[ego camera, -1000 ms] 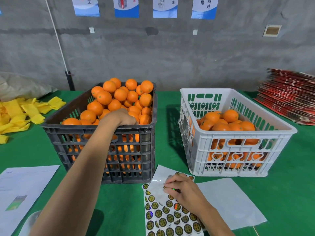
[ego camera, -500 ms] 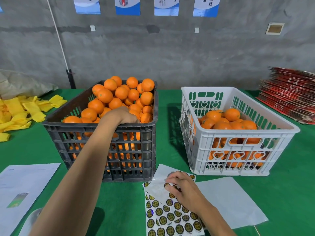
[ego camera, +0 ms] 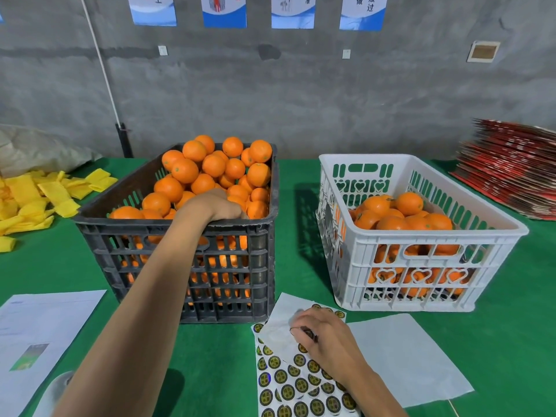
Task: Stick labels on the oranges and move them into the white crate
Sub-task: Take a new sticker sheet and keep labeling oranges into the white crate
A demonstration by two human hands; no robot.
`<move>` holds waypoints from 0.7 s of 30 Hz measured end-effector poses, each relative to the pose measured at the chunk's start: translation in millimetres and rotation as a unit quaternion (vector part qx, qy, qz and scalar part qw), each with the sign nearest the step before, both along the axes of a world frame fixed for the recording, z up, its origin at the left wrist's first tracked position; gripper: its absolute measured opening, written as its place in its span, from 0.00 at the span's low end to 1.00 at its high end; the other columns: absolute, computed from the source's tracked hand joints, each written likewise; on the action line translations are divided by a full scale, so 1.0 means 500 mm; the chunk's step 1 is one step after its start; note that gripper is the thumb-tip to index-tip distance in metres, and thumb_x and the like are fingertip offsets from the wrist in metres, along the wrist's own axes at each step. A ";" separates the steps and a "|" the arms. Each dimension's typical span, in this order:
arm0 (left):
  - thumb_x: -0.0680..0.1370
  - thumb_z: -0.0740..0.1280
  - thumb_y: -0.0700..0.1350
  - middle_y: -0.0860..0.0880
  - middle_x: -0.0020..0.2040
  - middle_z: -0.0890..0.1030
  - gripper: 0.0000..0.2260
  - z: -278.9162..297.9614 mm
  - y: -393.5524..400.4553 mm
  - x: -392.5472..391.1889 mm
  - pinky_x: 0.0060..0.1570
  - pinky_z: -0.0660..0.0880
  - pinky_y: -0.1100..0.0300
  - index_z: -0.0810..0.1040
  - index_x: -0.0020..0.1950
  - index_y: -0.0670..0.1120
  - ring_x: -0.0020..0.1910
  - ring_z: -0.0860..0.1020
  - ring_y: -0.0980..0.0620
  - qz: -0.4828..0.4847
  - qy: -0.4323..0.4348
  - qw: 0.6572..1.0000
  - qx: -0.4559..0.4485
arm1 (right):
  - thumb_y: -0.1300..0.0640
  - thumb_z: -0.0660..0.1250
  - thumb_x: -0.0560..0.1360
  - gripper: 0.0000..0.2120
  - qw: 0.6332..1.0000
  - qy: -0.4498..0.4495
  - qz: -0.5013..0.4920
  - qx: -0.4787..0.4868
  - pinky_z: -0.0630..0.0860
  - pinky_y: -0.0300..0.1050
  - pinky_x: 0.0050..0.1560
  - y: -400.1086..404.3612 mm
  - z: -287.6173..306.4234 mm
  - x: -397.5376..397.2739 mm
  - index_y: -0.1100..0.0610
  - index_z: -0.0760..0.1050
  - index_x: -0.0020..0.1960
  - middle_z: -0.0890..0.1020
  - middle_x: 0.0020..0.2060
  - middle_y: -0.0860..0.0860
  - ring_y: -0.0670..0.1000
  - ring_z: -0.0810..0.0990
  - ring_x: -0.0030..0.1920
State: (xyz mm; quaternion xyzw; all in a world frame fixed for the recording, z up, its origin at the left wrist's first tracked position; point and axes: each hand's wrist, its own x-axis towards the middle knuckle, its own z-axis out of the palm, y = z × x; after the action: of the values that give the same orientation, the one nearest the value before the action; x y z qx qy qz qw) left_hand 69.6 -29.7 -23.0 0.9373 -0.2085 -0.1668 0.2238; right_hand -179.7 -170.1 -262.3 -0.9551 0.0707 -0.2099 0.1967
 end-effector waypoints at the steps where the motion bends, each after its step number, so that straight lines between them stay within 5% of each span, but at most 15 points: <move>1: 0.71 0.75 0.55 0.51 0.46 0.75 0.22 -0.001 0.000 0.001 0.33 0.71 0.57 0.72 0.57 0.46 0.41 0.75 0.49 0.001 0.000 1.000 -0.007 | 0.49 0.65 0.81 0.04 0.999 0.003 -0.001 0.038 0.73 0.35 0.55 0.003 0.004 0.000 0.44 0.78 0.49 0.81 0.51 0.34 0.37 0.76 0.51; 3: 0.71 0.75 0.57 0.48 0.57 0.78 0.24 -0.002 -0.001 0.006 0.38 0.72 0.56 0.74 0.59 0.45 0.46 0.77 0.47 -0.002 -0.006 1.000 -0.023 | 0.49 0.65 0.83 0.05 0.984 -0.012 -0.005 0.179 0.75 0.34 0.52 0.004 0.022 0.007 0.44 0.77 0.49 0.82 0.50 0.34 0.38 0.80 0.51; 5: 0.71 0.75 0.61 0.45 0.71 0.73 0.36 -0.006 -0.003 0.013 0.49 0.73 0.51 0.70 0.72 0.43 0.61 0.76 0.42 -0.004 -0.018 0.999 -0.040 | 0.47 0.64 0.83 0.06 0.950 -0.053 -0.020 0.309 0.77 0.38 0.58 0.003 0.062 0.022 0.45 0.79 0.52 0.83 0.53 0.35 0.39 0.81 0.55; 9: 0.72 0.73 0.65 0.44 0.74 0.71 0.41 -0.013 0.002 0.023 0.66 0.72 0.45 0.67 0.76 0.44 0.70 0.72 0.41 -0.015 -0.034 0.993 -0.110 | 0.49 0.65 0.83 0.08 0.884 -0.175 -0.021 0.432 0.74 0.41 0.66 0.006 0.193 0.077 0.48 0.82 0.56 0.83 0.59 0.38 0.39 0.80 0.61; 14: 0.75 0.73 0.61 0.39 0.53 0.83 0.39 -0.005 0.004 0.011 0.46 0.84 0.50 0.65 0.77 0.41 0.44 0.86 0.45 -0.035 0.067 0.942 -0.328 | 0.51 0.64 0.84 0.10 0.841 -0.267 0.026 0.470 0.71 0.27 0.61 0.019 0.370 0.155 0.45 0.83 0.61 0.83 0.59 0.35 0.33 0.77 0.62; 16: 0.76 0.73 0.59 0.36 0.55 0.82 0.35 0.002 0.005 0.004 0.47 0.84 0.47 0.69 0.75 0.39 0.43 0.86 0.44 -0.042 0.109 0.913 -0.390 | 0.53 0.66 0.83 0.10 0.832 -0.288 0.046 0.472 0.72 0.24 0.55 0.031 0.420 0.188 0.48 0.83 0.60 0.84 0.57 0.37 0.33 0.79 0.60; 21: 0.75 0.72 0.57 0.40 0.45 0.85 0.24 0.019 0.019 -0.016 0.40 0.83 0.52 0.80 0.62 0.40 0.43 0.84 0.44 -0.081 0.170 0.853 -0.487 | 0.56 0.73 0.78 0.07 0.840 -0.313 0.059 0.439 0.78 0.43 0.60 0.063 0.461 0.250 0.44 0.84 0.47 0.84 0.56 0.46 0.44 0.82 0.58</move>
State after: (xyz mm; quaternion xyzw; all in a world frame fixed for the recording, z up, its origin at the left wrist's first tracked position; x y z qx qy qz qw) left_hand 61.6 -20.5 -13.3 0.6457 -0.2966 -0.2178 0.6691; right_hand -54.7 -138.5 -31.9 -0.6548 0.0332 -0.4325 0.6189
